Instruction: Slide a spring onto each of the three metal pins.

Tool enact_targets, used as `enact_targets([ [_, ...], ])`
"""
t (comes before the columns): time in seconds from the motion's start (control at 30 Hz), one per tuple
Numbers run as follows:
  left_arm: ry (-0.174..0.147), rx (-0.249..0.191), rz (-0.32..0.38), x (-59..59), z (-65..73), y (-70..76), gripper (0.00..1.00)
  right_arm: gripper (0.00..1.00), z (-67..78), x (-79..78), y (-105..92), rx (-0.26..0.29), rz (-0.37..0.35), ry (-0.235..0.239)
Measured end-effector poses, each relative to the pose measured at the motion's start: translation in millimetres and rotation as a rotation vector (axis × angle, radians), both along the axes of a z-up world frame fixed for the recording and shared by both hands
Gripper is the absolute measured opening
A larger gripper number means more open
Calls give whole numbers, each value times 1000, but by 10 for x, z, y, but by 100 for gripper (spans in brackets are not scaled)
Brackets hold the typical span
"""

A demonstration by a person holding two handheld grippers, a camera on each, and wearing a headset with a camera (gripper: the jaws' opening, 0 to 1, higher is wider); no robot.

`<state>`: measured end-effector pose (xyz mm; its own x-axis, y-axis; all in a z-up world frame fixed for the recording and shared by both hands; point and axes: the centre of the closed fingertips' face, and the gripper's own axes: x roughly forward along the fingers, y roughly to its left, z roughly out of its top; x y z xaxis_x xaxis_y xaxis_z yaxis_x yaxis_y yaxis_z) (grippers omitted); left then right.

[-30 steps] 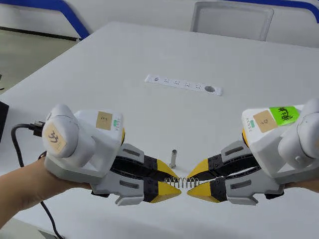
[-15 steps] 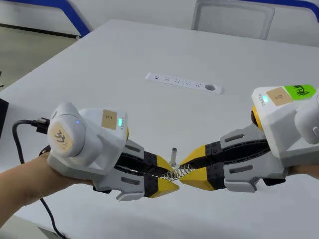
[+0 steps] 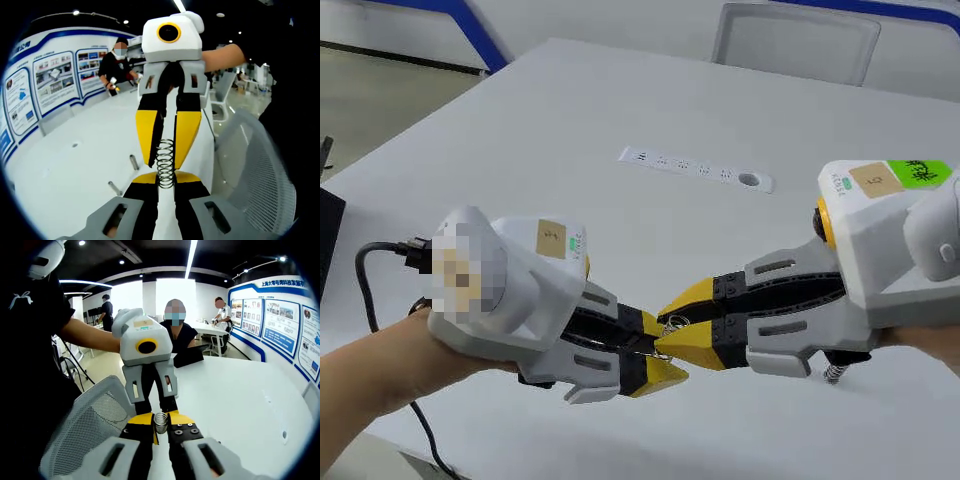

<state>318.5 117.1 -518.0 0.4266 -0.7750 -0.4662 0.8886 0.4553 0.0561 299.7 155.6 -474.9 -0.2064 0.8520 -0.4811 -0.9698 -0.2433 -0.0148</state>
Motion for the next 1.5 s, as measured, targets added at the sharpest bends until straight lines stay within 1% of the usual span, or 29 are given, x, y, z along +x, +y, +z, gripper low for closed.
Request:
enact_targets([
  [0.07, -1, 2, 12, 9, -9, 26, 10, 11, -15, 9, 7, -5, -2, -9],
  [0.1, 15, -6, 29, 14, -18, 43, 11, 11, -26, 23, 9, -7, -5, -11],
  [0.13, 22, -10, 34, 15, -23, 53, 11, 11, -30, 31, 14, -7, -10, -8],
  [0.2, 8, 0, 47, 33, -26, 85, 11, 11, -34, 48, 26, -3, -21, -5],
  [0.23, -2, 8, 52, 44, -30, 103, 12, 11, -27, 59, 32, 2, -26, -6],
  [0.27, -8, 38, 67, 62, -61, 153, 13, 11, -14, 78, 42, 7, -34, -7],
  [0.3, -16, 63, 79, 80, -86, 197, 16, 11, 0, 92, 44, 12, -39, -2],
  [0.33, -16, 77, 92, 92, -109, 230, 20, 11, 25, 112, 50, 21, -49, 2],
  [0.4, -10, 68, 94, 86, -112, 257, 29, 11, 43, 136, 41, 25, -56, 4],
  [0.43, -6, 50, 100, 83, -96, 277, 31, 11, 27, 196, 29, 25, -65, 4],
  [0.47, 4, 34, 106, 80, -88, 287, 31, 11, 24, 221, 21, 24, -70, 0],
  [0.5, 27, 19, 120, 79, -95, 317, 31, 11, 19, 256, 4, 21, -79, -2],
  [0.53, 36, 17, 130, 84, -107, 345, 32, 11, 16, 284, -6, 20, -86, -3],
  [0.57, 33, 23, 139, 96, -122, 380, 32, 11, 16, 308, -17, 20, -96, -7],
  [0.6, 31, 28, 149, 108, -142, 422, 35, 11, 11, 359, -31, 17, -110, -9],
  [0.63, 39, 28, 158, 114, -156, 453, 37, 11, 6, 393, -43, 13, -122, -11],
  [0.67, 56, 21, 167, 110, -174, 481, 39, 11, 1, 461, -55, 11, -146, -14],
  [0.73, 57, 2, 177, 117, -172, 514, 46, 11, 3, 539, -70, 10, -169, -14],
  [0.83, 73, -31, 182, 88, -171, 551, 50, 11, -4, 722, -83, 2, -237, -24],
  [0.9, 80, -37, 185, 71, -186, 567, 54, 11, -30, 814, -88, -8, -263, -31],
  [1.03, 92, -29, 192, 34, -263, 616, 60, 11, -104, 1009, -84, -26, -316, -44],
  [1.07, 96, -27, 194, 29, -281, 628, 61, 11, -125, 1058, -86, -31, -327, -57],
  [1.1, 103, -27, 199, 21, -305, 647, 62, 11, -160, 1131, -95, -43, -336, -93],
  [1.13, 108, -29, 202, 15, -316, 655, 63, 11, -187, 1166, -94, -49, -341, -102],
  [1.17, 115, -34, 203, 2, -327, 668, 64, 11, -224, 1201, -87, -53, -349, -93],
  [1.2, 116, -39, 205, -4, -329, 676, 64, 11, -251, 1225, -85, -59, -355, -91],
  [1.27, 116, -56, 212, -14, -322, 697, 65, 11, -312, 1273, -78, -76, -362, -108],
  [1.37, 124, -78, 235, -8, -329, 740, 69, 11, -388, 1278, -18, -77, -364, -92],
  [1.5, 129, -68, 259, 1, -378, 802, 76, 11, -530, 1304, 62, -92, -373, -74],
])
